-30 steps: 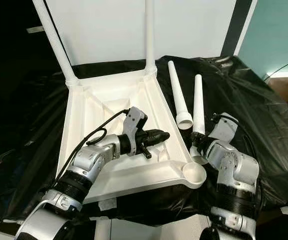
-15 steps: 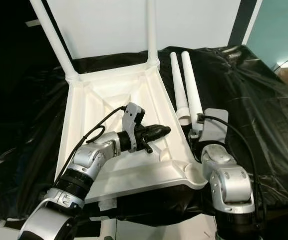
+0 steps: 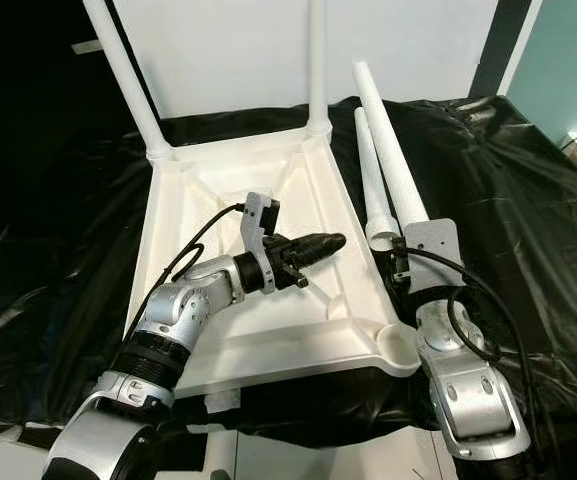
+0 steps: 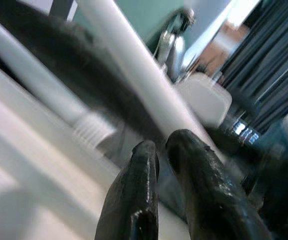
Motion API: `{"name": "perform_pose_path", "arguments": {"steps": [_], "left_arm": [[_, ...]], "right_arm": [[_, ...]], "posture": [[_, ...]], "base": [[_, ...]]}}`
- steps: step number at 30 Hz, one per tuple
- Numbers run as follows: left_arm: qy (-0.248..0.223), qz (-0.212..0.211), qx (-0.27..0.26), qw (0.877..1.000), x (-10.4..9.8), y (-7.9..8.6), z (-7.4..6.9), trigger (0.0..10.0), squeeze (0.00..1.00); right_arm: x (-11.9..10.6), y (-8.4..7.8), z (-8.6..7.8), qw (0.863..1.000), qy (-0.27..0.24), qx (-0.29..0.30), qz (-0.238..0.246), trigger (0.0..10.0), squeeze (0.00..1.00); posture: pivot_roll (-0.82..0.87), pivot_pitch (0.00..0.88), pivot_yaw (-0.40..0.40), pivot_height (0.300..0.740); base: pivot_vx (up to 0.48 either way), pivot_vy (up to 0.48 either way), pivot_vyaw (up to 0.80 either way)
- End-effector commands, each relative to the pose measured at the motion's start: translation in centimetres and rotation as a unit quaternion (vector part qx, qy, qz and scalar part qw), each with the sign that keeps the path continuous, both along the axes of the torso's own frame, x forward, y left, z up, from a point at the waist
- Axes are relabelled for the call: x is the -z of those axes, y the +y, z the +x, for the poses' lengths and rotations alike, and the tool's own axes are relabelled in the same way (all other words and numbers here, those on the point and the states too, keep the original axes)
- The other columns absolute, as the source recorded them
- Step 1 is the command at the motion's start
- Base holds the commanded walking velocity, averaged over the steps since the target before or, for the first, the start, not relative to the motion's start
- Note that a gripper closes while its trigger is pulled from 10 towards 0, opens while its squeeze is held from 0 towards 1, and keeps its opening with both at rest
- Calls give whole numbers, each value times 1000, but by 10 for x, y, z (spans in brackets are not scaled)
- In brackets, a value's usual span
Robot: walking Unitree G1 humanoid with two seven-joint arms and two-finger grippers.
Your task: Building children table
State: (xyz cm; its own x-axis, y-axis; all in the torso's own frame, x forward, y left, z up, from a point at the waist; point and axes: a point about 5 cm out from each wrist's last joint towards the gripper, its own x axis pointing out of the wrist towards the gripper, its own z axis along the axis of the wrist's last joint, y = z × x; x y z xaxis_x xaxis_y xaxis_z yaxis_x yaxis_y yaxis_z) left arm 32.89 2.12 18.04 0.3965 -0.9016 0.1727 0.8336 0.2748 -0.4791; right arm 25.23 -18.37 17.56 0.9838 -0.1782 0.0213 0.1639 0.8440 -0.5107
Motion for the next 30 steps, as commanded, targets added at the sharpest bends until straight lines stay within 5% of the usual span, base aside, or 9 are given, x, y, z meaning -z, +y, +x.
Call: {"name": "perform_pose_path", "arguments": {"steps": [1, 7, 11, 22, 23, 30], "left_arm": [[36, -74, 12, 997, -9, 7, 5, 10000, 0], [62, -116, 12, 991, -14, 11, 9, 10000, 0], [67, -130, 12, 989, -20, 9, 12, 10000, 0], [76, -121, -10, 990, -14, 6, 16, 10000, 0], [69, -106, -8, 992, -12, 4, 15, 10000, 1000], [52, -115, -1, 992, -19, 7, 16, 10000, 1000]], "right_arm": [[-5, 13, -5, 996, -55, -54, -50, 10000, 0], [0, 25, -10, 989, -65, -113, -63, 10000, 0], [5, 35, -16, 978, -45, -202, 17, 10000, 0], [5, 42, -22, 966, -50, -248, 45, 10000, 0], [6, 41, -22, 967, -55, -244, 41, 10000, 0], [11, 37, -22, 970, -60, -233, 36, 10000, 0]], "posture": [[-211, 6, 64, 740], [-216, 6, 67, 740], [-213, 3, 68, 740], [-219, 0, 70, 740], [-222, 1, 72, 740], [-225, 5, 73, 740]], "base": [[0, 0, 0], [0, 0, 0], [0, 0, 0], [0, 0, 0], [0, 0, 0], [0, 0, 0]]}}
